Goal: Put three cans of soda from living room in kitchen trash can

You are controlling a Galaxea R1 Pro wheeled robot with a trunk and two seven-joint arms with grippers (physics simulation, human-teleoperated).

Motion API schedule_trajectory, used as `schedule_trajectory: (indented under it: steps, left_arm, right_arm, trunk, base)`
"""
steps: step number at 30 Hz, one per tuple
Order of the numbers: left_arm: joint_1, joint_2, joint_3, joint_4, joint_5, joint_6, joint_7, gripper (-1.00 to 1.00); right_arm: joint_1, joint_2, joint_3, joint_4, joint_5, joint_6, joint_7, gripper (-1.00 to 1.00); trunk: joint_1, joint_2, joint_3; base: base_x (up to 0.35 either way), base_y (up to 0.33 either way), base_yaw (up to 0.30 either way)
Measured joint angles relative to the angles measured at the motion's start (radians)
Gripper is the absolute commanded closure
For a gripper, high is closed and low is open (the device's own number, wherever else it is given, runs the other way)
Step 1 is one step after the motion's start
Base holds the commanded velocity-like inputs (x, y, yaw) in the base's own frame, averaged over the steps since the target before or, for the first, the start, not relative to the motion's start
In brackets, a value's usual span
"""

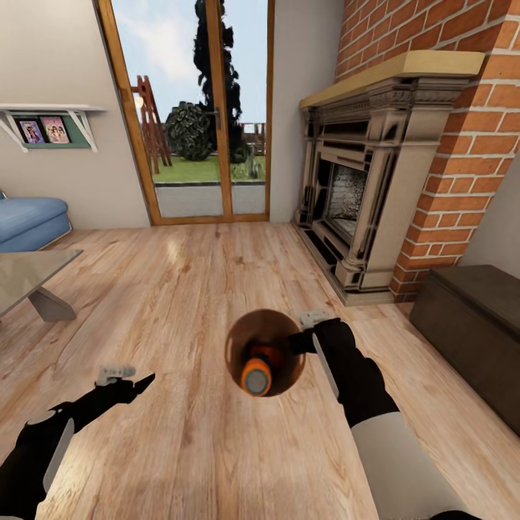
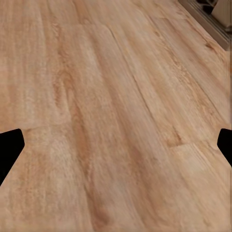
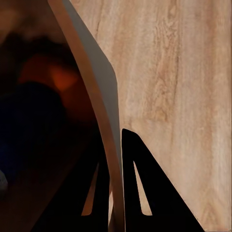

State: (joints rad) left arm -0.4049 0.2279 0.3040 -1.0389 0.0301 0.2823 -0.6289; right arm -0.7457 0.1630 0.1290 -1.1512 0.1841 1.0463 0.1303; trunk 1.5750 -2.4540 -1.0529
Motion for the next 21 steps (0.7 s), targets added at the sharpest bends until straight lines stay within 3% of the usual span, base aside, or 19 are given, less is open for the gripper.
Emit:
schedule_trajectory:
  steps: [15, 21]
  left_arm:
    - [0.003, -0.012, 0.000, 0.080, 0.002, -0.078, 0.003, -1.00]
    - [0.003, -0.012, 0.000, 0.088, 0.000, -0.086, 0.003, -1.00]
  right_arm:
    - [-0.003, -0.003, -0.015, 0.075, -0.011, 0.000, 0.001, 1.00]
    - [-0.006, -0.011, -0.071, 0.118, -0.003, 0.000, 0.000, 1.00]
  trunk:
    - [0.000, 0.000, 0.000]
    - [0.011, -0.021, -0.009]
  base:
    - [0.000, 0.000, 0.000]
    - [0.000, 0.000, 0.000]
